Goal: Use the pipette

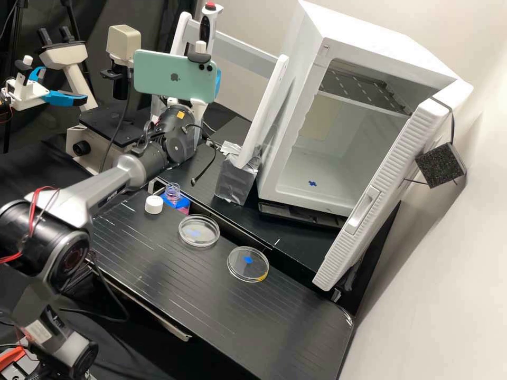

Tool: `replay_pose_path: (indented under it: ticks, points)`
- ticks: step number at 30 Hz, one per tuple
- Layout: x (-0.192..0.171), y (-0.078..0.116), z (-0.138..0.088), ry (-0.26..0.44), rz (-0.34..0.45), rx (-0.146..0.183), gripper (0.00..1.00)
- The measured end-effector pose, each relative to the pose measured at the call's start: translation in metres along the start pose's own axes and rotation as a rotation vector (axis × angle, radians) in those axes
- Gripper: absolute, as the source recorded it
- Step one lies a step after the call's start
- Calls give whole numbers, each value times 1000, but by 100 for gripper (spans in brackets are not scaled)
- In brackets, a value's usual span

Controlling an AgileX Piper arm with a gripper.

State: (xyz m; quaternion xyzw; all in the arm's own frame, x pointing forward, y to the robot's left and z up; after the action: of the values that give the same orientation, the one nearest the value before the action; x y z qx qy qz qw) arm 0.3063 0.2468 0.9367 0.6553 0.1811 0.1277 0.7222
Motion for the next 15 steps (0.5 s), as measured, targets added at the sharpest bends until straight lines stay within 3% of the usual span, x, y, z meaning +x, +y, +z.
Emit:
replay_pose_path:
  ticks: [7, 15]
  points:
    - [35, 4, 4, -86, -8, -2, 0]
    - [50, -3, 8, -126, -32, 2, 0]
